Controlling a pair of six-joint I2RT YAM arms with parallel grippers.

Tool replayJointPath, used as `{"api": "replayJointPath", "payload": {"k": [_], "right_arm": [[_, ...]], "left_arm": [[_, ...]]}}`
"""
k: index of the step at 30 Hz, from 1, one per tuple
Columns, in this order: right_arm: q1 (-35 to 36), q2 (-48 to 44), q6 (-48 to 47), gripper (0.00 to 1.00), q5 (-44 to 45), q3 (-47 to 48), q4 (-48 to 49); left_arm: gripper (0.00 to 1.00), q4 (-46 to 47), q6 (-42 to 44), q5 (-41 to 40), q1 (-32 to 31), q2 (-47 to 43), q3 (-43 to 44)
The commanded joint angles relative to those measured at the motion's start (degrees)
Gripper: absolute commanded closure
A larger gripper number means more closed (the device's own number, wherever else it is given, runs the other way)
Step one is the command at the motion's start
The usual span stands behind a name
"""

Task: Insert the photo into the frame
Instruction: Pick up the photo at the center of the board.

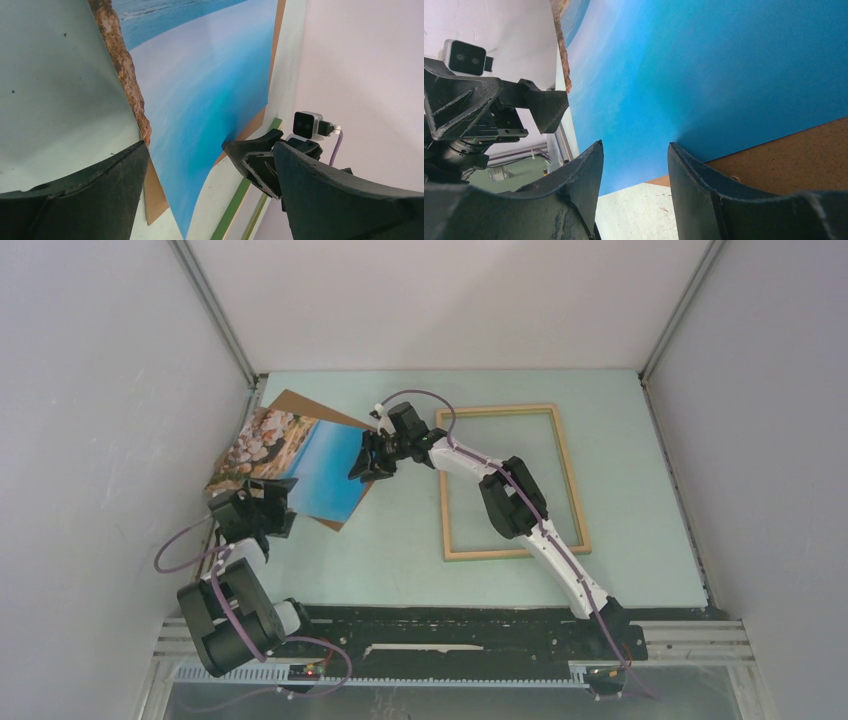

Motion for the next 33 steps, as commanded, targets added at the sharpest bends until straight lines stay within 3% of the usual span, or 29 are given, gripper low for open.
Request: {"api": "replayJointPath", "payload": {"k": [1, 7, 15, 20, 27, 33], "right_arm": [[-0.1, 1.1, -1.3, 0.41, 1.0, -0.6, -1.4], [-0.2, 0.9, -1.4, 0.42, 0.9, -0.6, -1.4], [-0.2, 0.8, -1.4, 0.42, 0.7, -0.8, -1.3], [-0.2, 0.8, -1.4, 0.42, 0.7, -0.9, -1.2], [0.0, 0.8, -1.3, 0.42, 0.8, -0.8, -0.9], [0.1, 0.8, -1.4, 0.42, 0.7, -0.8, -0.9]], "left_arm": [[0.0, -1.1, -2.6, -0.2, 0.4, 0.5, -1.6], [0.0, -5.4, -2.9, -4.5, 0.4, 0.1, -3.3], [0.01, 4.2, -3.2, -2.8, 0.4, 6.6, -4.0], [0.09, 9.4, -3.7, -2.0, 0.4, 6.5, -5.2], [0.24, 11.5, -4.9, -4.6, 0.5, -2.0, -7.2], [0.27, 13.1, -5.3, -3.2, 0.3, 0.1, -5.8]]}}
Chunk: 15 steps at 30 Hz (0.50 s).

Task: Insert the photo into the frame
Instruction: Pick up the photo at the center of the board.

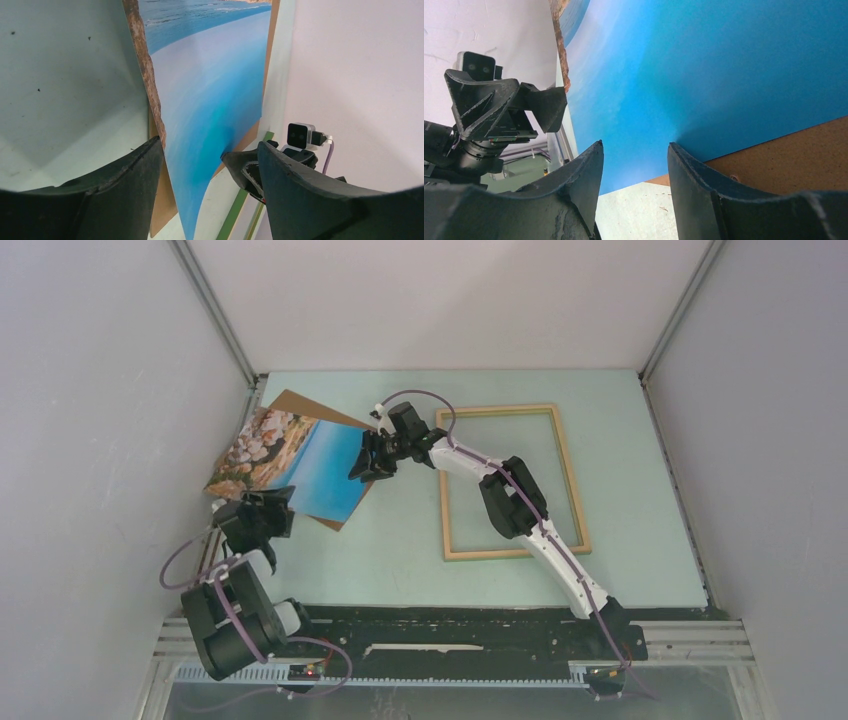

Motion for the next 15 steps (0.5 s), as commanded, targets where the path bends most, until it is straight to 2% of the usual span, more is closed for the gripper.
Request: {"api": "replayJointPath", "payload": {"k": [1, 4, 7, 15], "right_arm": [[0.1, 0.8, -1.4, 0.42, 1.0, -0.7, -1.0], [0.0, 0.8, -1.4, 0.42, 0.9, -0.8, -0.9], [0.0, 0.8, -1.3, 0.42, 0.8, -0.8, -0.9], [0.1, 0.8, -1.4, 0.42, 0.7, -0.9, -0.9]], "left_arm": [[0.26, 3.5, -1.3, 0.7, 0.3, 2.2, 0.8], [0.24, 5.7, -1.9, 1.4, 0.3, 3.2, 0.0], [0.28, 7.4, -2.5, 1.9, 0.3, 4.6, 0.5], [0.42, 8.9, -5.2, 2.1, -0.7, 8.7, 2.1]]}}
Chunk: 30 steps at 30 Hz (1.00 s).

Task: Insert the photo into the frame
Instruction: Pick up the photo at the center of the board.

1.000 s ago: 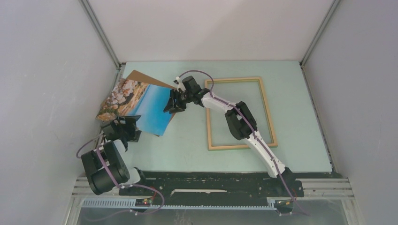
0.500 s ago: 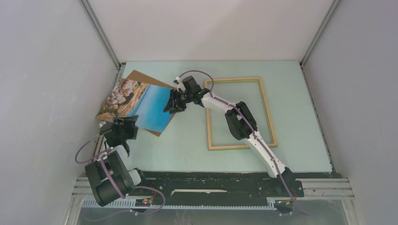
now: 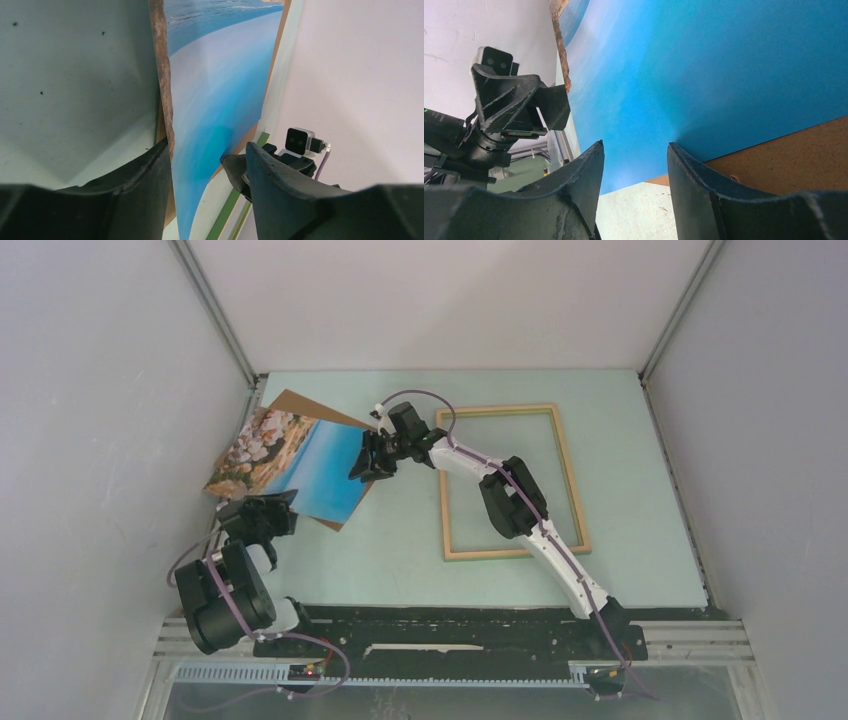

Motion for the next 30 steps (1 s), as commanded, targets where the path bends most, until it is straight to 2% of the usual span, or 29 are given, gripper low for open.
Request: {"api": "replayJointPath", "payload": {"k": [1, 3, 7, 11, 15, 18, 20, 22, 27, 30], "right_arm": [[0.1, 0.8, -1.5, 0.42, 0.8, -0.9, -1.0], [0.1, 0.8, -1.4, 0.42, 0.7, -0.8, -0.9], [0.0, 0.2, -1.7, 0.41, 0.7, -0.7, -0.7], [-0.7, -3.3, -1.6, 0.39, -2.0, -0.7, 0.4], [-1.0, -11.7, -9.2, 0.31, 1.7, -2.2, -6.2], [-1.1, -19.3, -17.5, 0.27, 7.0, -3.7, -14.0], [-0.6, -26.3, -23.7, 0.25, 11.8, -7.4, -17.4], [0.6, -35.7, -29.3, 0.22, 17.2, -16.1, -18.2], [5.5, -56.7, -38.8, 0.18, 24.7, -42.0, -8.7], [10.3, -65.4, -42.0, 0.16, 31.6, -52.7, -5.9]], "left_arm": [[0.43, 3.0, -1.3, 0.4, -0.9, 2.0, 2.3], [0.48, 3.0, -1.6, 0.7, -1.1, 3.4, 3.0], [0.64, 0.6, -0.5, 0.4, -1.6, 4.2, 4.2], [0.84, -14.8, 7.8, -1.6, -1.7, 0.8, 8.7], [0.99, -30.3, 16.1, -3.8, -1.7, -2.0, 16.0], [1.0, -36.9, 19.1, -3.2, -1.7, -3.6, 19.7], [1.0, -42.1, 21.2, -3.0, -1.8, -5.7, 22.0], [1.0, -47.2, 23.7, -2.9, -2.1, -8.1, 24.3], [1.0, -59.0, 27.1, -3.0, -6.9, -13.0, 30.3], [1.0, -62.5, 25.5, -3.2, -12.3, -14.4, 33.2]]}}
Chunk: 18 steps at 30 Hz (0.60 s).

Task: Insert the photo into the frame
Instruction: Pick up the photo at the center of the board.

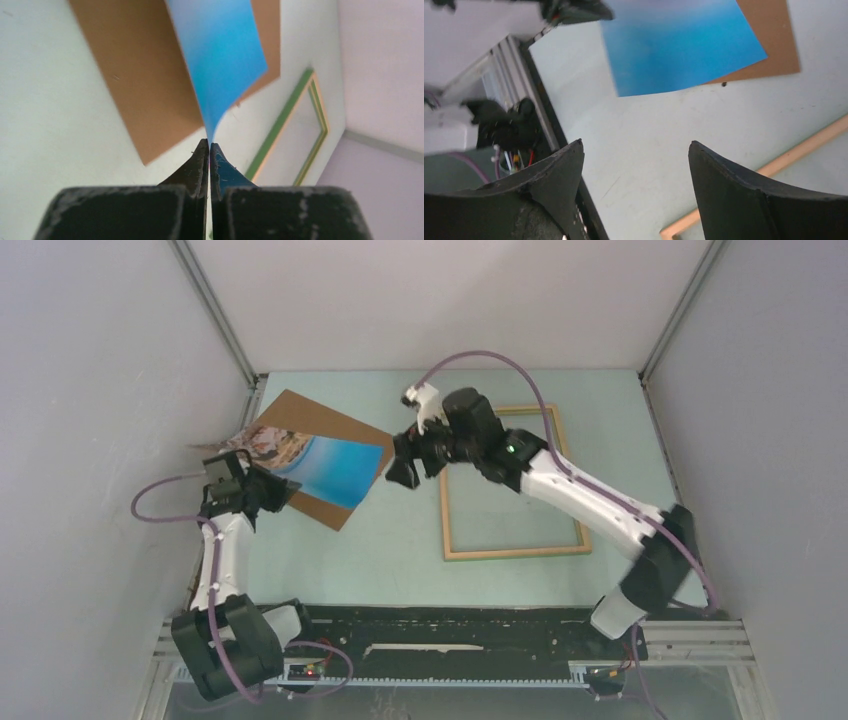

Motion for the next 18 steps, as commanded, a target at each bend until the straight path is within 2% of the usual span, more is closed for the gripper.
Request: {"api": "replayJointPath", "payload": {"k": [1, 4, 7, 11, 13, 18], "right_arm": [[7.2, -8.6, -9.2, 0.16, 12.0, -12.2, 2.6], [11.3, -11.3, -5.6, 0.16, 18.8, -11.8, -1.8], [15.3, -11.6, 1.3, 0.17, 28.3, -9.0, -6.3], [17.1, -10.0, 8.6, 0.19, 29.3, -9.4, -6.2], [17.3, -7.7, 8.9, 0.19, 28.0, -8.3, -5.8], [18.9, -2.7, -0.3, 0.17, 25.1, -3.2, -3.8]], "left_arm": [[1.0, -11.0, 1.7, -1.0, -7.8, -3.2, 6.3], [1.0, -12.3, -1.4, -2.4, -14.3, -4.2, 7.7], [1.0, -12.4, -3.9, -1.4, -17.9, -4.9, 8.5], [1.0, -12.4, -2.4, -4.6, -18.5, -5.9, 8.9], [1.0, -13.0, -2.2, -4.4, -18.5, -6.0, 8.9], [1.0, -16.1, 0.1, -5.4, -18.7, -7.8, 9.1]]}}
